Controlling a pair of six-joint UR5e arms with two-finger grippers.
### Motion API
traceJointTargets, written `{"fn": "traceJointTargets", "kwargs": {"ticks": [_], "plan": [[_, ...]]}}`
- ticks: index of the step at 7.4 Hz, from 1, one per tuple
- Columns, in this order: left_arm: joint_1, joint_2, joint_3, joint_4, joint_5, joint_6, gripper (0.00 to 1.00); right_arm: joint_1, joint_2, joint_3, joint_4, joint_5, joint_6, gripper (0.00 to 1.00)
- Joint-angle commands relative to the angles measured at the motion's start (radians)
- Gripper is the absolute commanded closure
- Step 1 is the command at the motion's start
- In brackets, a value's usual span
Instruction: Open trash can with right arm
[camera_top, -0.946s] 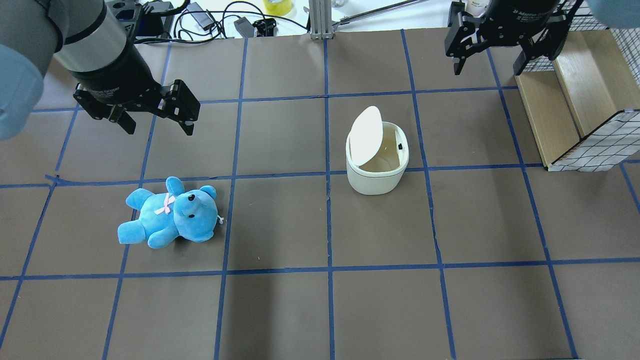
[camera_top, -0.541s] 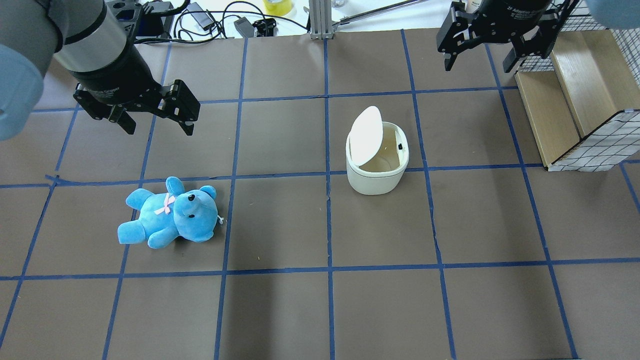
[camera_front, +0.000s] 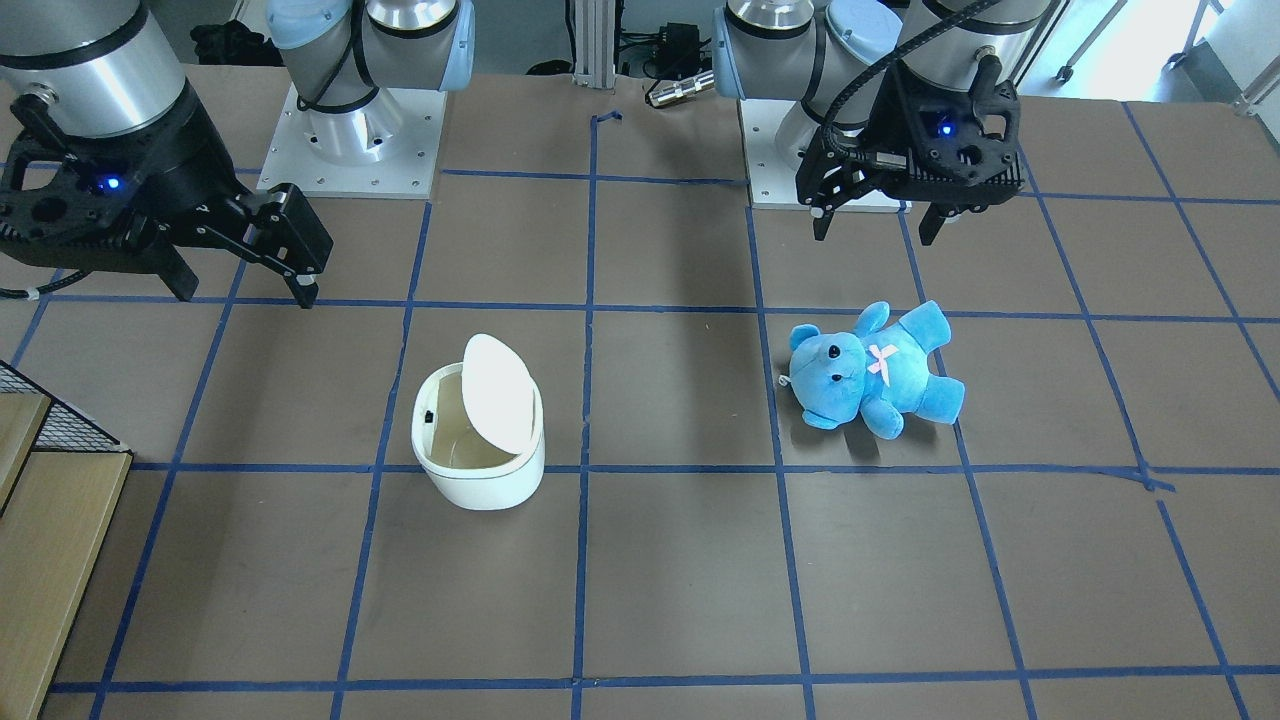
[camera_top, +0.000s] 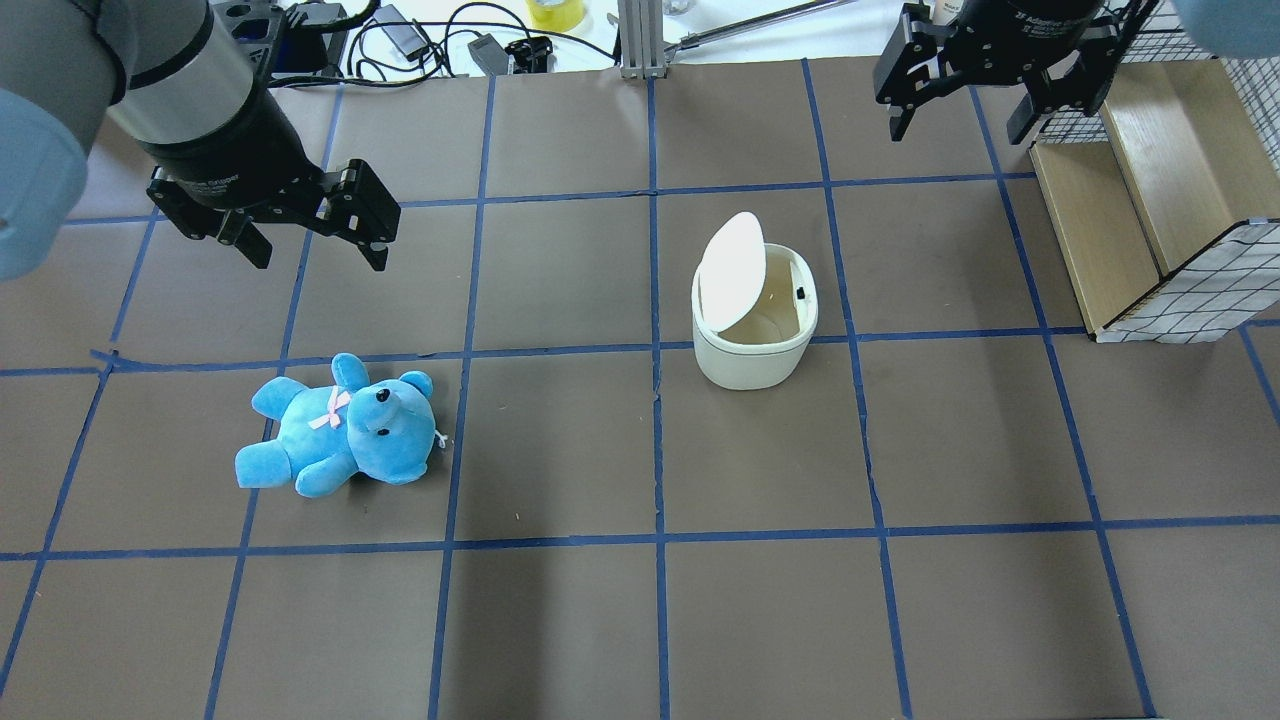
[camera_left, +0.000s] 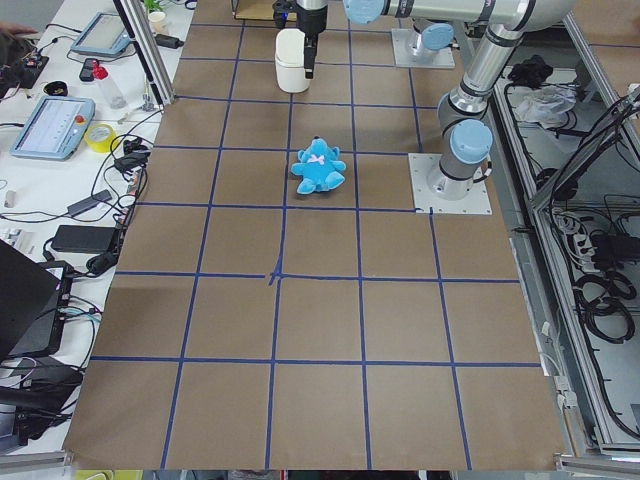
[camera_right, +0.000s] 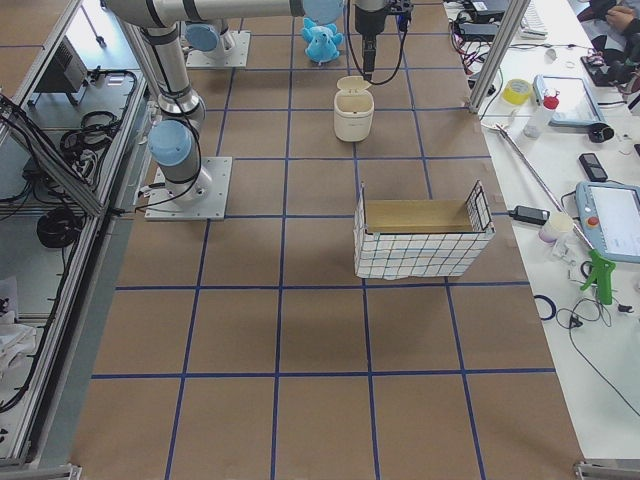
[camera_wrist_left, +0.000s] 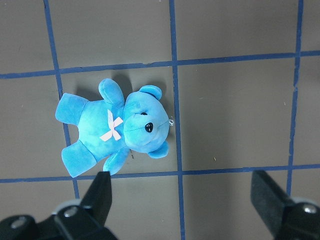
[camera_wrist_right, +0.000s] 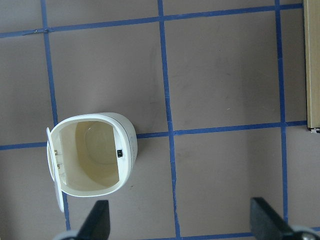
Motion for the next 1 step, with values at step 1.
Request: {"fn": "traceJointTargets", "kwargs": {"ticks": [1], "plan": [[0.000, 0.000, 0.000, 0.001, 0.000, 0.000, 0.00, 0.000, 0.000, 0.001, 0.000, 0.000, -0.002, 0.00]]}}
